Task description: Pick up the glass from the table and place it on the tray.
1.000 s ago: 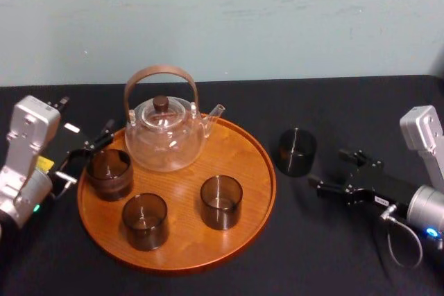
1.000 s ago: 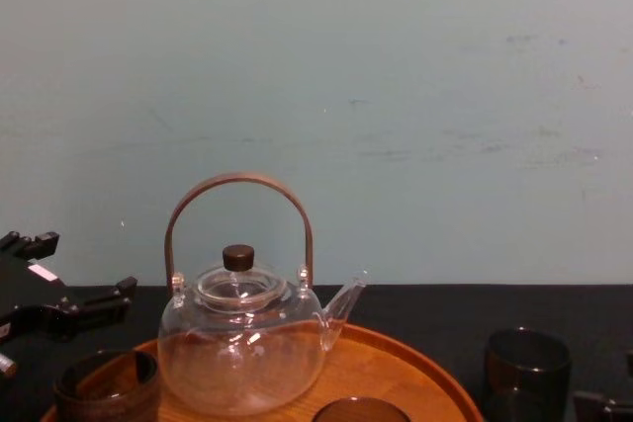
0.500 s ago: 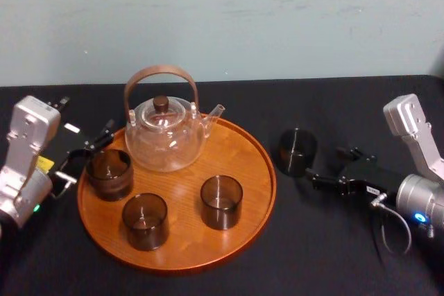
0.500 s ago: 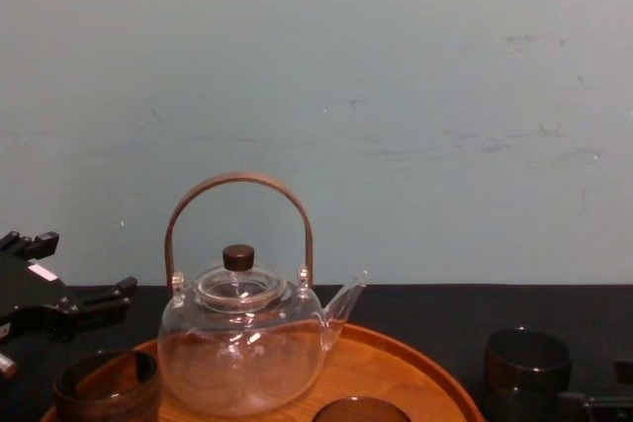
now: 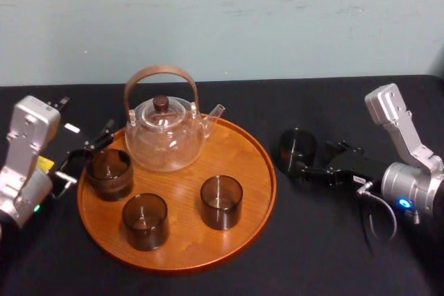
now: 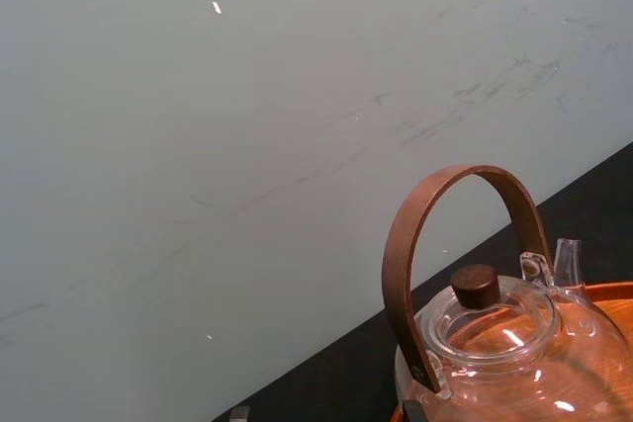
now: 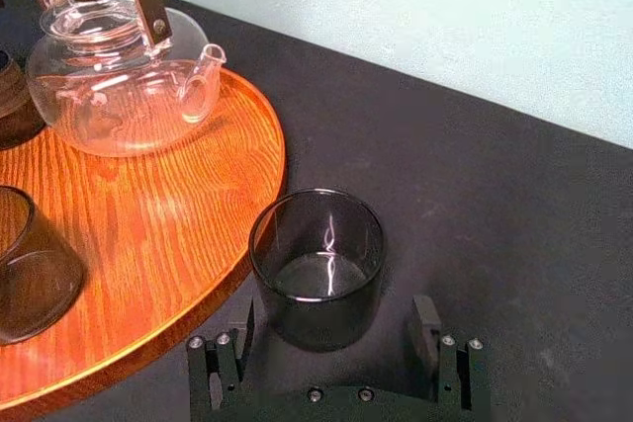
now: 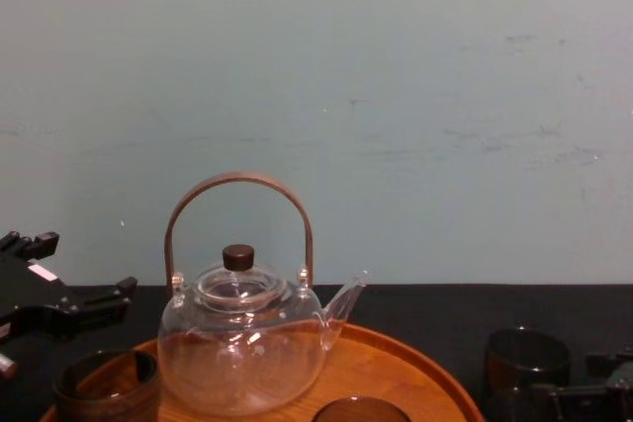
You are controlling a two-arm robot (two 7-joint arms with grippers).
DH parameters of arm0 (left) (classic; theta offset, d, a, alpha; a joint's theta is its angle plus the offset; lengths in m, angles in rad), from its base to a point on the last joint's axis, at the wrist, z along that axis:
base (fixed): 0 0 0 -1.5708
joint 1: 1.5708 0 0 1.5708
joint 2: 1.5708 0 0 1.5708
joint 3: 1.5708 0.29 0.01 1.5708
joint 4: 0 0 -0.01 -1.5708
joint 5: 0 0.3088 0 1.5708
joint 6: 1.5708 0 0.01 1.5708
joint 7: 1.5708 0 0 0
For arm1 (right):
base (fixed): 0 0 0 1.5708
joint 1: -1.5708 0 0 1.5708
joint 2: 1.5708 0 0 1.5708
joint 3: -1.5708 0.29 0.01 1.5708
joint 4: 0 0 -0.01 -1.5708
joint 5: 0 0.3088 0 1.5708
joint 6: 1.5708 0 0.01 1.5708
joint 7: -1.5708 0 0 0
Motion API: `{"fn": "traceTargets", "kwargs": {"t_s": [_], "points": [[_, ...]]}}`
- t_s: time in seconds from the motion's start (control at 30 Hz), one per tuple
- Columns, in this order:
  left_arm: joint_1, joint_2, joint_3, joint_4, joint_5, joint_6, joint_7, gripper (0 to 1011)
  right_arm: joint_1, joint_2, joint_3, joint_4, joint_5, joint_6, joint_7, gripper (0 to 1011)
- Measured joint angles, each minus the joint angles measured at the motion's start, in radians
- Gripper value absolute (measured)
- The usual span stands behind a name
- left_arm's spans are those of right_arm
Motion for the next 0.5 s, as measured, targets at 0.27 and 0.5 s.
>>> {"fn": "traceTargets", "kwargs": {"t_s": [0.27,0.5], "points": [[0.000,0.000,0.000,0.000,0.000,0.000,0.000,1001,0.035,-0.019,-0.020,0.035,-0.015,-0.001,0.020,1002],[0.000,0.000,0.000,0.000,0.000,0.000,0.000,1001,0.062,-0.036,-0.035,0.062,-0.028,-0.002,0.030,1002]]}}
